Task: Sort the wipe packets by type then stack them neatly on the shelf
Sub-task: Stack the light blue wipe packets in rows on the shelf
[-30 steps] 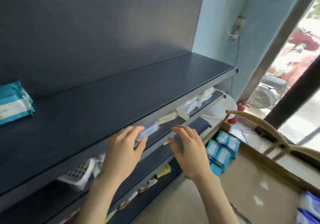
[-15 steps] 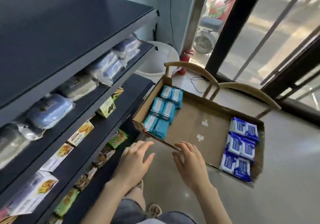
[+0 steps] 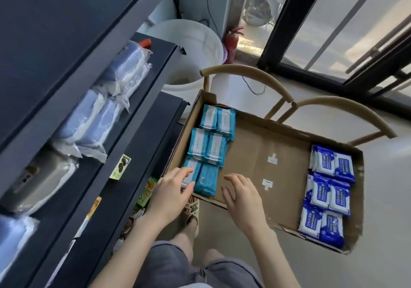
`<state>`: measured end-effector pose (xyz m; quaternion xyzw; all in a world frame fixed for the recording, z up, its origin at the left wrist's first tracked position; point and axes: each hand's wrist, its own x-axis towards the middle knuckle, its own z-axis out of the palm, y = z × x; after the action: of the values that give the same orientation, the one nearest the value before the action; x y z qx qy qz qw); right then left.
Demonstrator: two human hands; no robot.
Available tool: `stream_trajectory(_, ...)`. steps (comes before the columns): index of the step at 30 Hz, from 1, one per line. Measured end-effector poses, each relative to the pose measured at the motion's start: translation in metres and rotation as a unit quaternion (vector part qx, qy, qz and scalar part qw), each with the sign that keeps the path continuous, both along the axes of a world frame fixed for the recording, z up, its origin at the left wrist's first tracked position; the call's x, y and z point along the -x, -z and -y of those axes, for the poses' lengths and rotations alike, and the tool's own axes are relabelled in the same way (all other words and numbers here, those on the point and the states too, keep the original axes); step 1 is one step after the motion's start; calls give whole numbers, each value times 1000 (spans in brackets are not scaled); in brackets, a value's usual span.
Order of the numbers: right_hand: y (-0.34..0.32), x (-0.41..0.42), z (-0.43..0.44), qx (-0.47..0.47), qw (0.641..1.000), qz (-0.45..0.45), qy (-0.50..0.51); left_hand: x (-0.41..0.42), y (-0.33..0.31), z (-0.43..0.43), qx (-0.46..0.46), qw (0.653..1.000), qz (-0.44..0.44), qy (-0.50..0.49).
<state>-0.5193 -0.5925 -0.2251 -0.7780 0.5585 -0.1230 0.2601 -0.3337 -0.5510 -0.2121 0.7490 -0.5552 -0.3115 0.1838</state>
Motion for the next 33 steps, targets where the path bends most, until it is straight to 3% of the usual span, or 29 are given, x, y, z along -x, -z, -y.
stream_trajectory(9, 72, -48, 113, -106, 993, -12, 56, -36, 85, 127, -88, 995, -45, 0)
stream_trajectory(15, 149, -59, 158, -198, 977, -15, 81, -32, 170, 175, -153, 981, -86, -80)
stream_trajectory(20, 217, -63, 182, -262, 959, -10, 111, -26, 244, 195, -197, 966, -69, -154)
stream_trajectory(26, 274, -70, 197, -267, 949, -8, 169, -13, 301, 206, -219, 947, -42, -230)
stream_trajectory(33, 300, -73, 204, -240, 941, -8, 239, -6, 316, 204, -180, 941, -23, -284)
